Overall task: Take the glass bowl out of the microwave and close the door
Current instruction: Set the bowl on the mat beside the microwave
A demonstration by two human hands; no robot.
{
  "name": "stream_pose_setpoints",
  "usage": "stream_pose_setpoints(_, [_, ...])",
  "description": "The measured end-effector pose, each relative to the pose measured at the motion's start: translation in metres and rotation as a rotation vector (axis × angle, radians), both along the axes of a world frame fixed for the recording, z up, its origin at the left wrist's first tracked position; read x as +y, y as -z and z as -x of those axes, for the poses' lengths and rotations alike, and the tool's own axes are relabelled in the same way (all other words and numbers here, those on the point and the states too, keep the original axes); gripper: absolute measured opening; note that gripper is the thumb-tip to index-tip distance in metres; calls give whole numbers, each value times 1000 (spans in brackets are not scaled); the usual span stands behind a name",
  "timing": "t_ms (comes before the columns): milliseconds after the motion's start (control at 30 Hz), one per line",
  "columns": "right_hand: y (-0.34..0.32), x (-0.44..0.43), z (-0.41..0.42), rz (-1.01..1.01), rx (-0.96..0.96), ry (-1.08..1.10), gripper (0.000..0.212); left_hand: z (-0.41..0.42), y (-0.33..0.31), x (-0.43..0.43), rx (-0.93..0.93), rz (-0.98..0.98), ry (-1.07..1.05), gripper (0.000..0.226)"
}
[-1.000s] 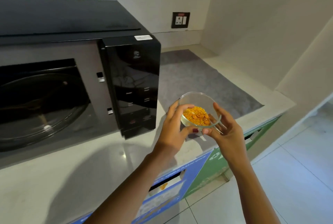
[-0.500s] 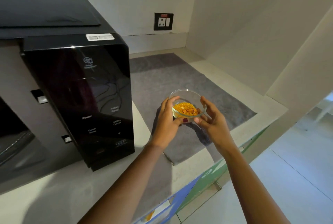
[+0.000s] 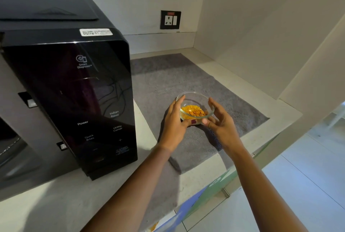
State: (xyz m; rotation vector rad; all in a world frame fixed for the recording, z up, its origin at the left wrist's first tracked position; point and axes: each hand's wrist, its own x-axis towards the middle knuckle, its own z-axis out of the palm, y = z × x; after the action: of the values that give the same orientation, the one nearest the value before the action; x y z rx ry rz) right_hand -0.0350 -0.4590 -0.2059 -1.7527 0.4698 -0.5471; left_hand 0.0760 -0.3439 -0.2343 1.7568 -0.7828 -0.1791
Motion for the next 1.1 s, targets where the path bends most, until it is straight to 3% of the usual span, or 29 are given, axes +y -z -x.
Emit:
stream_pose_setpoints(167, [-7, 5, 5, 1, -14, 39, 77, 5, -7, 5, 8, -21, 22, 89])
stream_pose_setpoints(267, [-14, 21, 9, 250, 14, 222, 64, 14, -16, 12, -19, -2, -20, 76])
stream_pose_setpoints(433, [-27, 71, 20, 464, -179, 407, 37, 42, -34, 37, -65, 48, -132, 50])
stream_pose_setpoints(600, [-41, 118, 30, 637, -326, 387, 24, 63, -50, 85, -85, 164, -134, 33])
stream_pose_setpoints(800, [-60, 177, 39, 830, -424, 318, 24, 90, -76, 153, -142, 298, -77, 31])
stream_pose_setpoints(967, [-80, 228, 47, 824, -584, 278, 24, 108, -103, 217, -199, 359, -238, 30])
stream_pose_setpoints(1100, [-97, 265, 49, 758, -627, 173, 24, 118, -130, 261, -188, 267, -345, 28])
